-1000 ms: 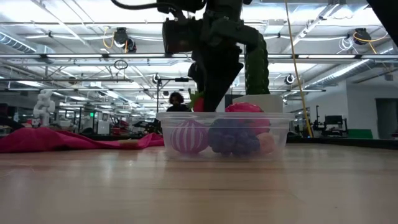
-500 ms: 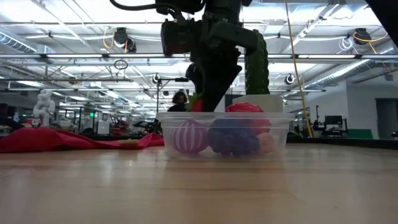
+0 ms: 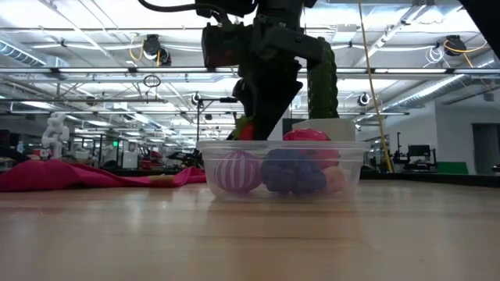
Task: Pick and placing Produce into tupperware
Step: Put the red strawberry into the transparent bin
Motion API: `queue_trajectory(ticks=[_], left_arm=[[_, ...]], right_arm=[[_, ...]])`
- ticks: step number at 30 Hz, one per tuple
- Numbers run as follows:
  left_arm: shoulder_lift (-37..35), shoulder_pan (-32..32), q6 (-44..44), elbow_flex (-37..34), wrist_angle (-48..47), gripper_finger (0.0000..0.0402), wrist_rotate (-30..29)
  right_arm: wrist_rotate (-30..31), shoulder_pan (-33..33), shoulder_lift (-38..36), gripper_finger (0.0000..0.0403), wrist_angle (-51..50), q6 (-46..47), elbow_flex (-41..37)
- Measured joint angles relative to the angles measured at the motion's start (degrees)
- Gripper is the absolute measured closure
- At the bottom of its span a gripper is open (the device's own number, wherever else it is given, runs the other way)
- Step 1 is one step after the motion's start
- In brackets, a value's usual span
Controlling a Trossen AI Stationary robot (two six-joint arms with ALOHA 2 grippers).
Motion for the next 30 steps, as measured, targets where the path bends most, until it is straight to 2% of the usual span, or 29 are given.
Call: queue_trajectory(ticks=[22,30], left_arm=[[0.0,-0.2,0.0,0.0,0.2,0.0149,-0.5],[0.0,-0.2,0.0,0.0,0.2,0.0149,-0.5]], right_arm=[[0.0,0.0,0.0,0.0261,-1.8,0.0,0.0],[0.0,0.0,0.0,0.0237,-1.8,0.0,0.0]])
